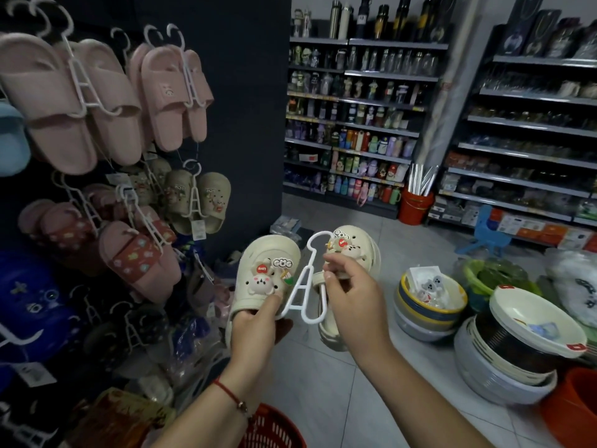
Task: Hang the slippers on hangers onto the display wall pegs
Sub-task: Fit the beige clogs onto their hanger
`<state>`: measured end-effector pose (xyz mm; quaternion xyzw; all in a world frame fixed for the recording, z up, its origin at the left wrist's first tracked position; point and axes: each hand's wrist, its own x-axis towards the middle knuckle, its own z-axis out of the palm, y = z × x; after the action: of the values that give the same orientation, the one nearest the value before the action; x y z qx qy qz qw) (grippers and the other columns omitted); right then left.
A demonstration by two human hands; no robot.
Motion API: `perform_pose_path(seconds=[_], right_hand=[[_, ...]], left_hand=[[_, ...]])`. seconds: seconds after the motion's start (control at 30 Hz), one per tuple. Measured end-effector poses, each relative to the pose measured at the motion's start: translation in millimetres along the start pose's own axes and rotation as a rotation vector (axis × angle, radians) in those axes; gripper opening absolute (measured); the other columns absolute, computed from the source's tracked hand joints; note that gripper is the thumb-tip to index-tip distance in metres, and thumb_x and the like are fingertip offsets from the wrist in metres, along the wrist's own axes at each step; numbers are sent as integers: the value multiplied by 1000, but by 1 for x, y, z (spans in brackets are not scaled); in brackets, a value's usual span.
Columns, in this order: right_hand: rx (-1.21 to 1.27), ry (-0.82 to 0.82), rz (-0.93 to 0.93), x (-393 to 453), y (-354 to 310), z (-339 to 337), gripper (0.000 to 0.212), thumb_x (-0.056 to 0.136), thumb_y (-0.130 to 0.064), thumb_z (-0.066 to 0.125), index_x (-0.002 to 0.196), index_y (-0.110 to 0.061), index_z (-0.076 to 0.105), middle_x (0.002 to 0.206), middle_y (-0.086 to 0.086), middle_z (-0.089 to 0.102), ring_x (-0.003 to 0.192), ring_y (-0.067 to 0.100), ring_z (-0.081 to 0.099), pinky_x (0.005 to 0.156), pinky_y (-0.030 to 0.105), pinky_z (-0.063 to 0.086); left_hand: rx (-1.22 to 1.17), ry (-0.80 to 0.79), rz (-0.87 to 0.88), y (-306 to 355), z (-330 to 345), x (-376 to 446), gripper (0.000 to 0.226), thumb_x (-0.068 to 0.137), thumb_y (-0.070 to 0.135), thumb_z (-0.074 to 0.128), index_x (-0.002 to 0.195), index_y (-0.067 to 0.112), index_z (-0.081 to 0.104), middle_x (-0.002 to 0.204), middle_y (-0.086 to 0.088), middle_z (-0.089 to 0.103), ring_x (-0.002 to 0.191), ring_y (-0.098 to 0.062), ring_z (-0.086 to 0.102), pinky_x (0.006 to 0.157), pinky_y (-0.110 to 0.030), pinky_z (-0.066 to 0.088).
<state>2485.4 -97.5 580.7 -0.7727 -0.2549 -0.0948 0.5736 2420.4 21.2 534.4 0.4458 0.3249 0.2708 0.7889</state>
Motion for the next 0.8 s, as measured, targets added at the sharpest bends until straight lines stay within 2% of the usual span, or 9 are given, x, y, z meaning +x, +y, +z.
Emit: perform_pose_path(seconds=[0.13, 0.27, 0.4, 0.53, 0.6, 0.67, 0.73, 0.77, 0.8], right_hand=[[120, -33, 36, -3, 7, -3, 37, 93, -6, 63, 110, -39, 68, 108, -17, 71, 104, -1, 65, 89, 20, 51], [164, -143, 57, -13, 7, -3, 52, 91, 2, 60, 110, -45, 64, 117, -14, 68, 105, 1, 66, 87, 15, 50], [215, -135, 169, -20, 15, -7, 49, 91, -4, 63, 114, -47, 62, 114, -25, 66, 87, 10, 70, 78, 20, 52], [14, -100, 163, -29, 28, -18, 44, 86, -23, 74, 114, -52, 58, 112, -20, 60, 74, 3, 59, 71, 13, 45], [-4, -84, 161, -35, 35, -20, 42, 84, -25, 77, 115, -48, 60, 110, -22, 56, 82, 3, 58, 75, 13, 43], [-70, -28, 151, -42, 40, -22, 39, 82, -38, 75, 118, -44, 61, 116, -25, 53, 106, 0, 54, 93, 19, 42], [-179, 40, 185, -47, 46, -24, 55, 75, -56, 67, 126, -40, 58, 134, -20, 47, 128, 6, 41, 107, 26, 32], [-171, 52, 287, -50, 49, -26, 64, 73, -59, 66, 132, -40, 52, 143, -14, 43, 134, 9, 37, 109, 28, 29], [-67, 30, 477, -53, 52, -26, 75, 72, -58, 70, 140, -39, 44, 150, -10, 38, 134, 14, 36, 107, 31, 32]], left_hand=[[-156, -17, -3, 6, 4, 3, 20, 91, 9, 68, 110, 10, 72, 108, -17, 75, 102, -34, 72, 82, -42, 61], [-238, -65, -33, 11, 7, 8, 26, 91, 10, 67, 116, 3, 69, 114, -26, 71, 114, -46, 64, 99, -59, 52], [-218, -117, -41, 13, 6, 4, 24, 94, 12, 65, 116, 4, 68, 108, -24, 74, 88, -34, 71, 79, -43, 60], [-198, -163, 24, 17, 3, 3, 20, 95, 8, 63, 114, 12, 67, 110, -13, 76, 91, -22, 74, 66, -29, 60], [-174, -205, 42, 18, 5, -1, 22, 95, 7, 62, 116, 13, 66, 110, -12, 75, 94, -24, 74, 68, -29, 61], [-144, -220, 51, 17, 9, -5, 26, 96, 6, 61, 121, 12, 64, 112, -13, 75, 97, -25, 73, 74, -32, 61], [-148, -210, 43, 16, 12, -6, 30, 96, 6, 61, 125, 10, 63, 114, -14, 74, 99, -25, 73, 76, -33, 61], [-160, -204, 34, 17, 13, -5, 30, 96, 6, 61, 126, 9, 62, 115, -15, 74, 100, -27, 73, 77, -34, 61], [-166, -200, 29, 18, 13, -4, 30, 96, 7, 61, 126, 8, 63, 116, -16, 73, 102, -29, 73, 80, -36, 61]])
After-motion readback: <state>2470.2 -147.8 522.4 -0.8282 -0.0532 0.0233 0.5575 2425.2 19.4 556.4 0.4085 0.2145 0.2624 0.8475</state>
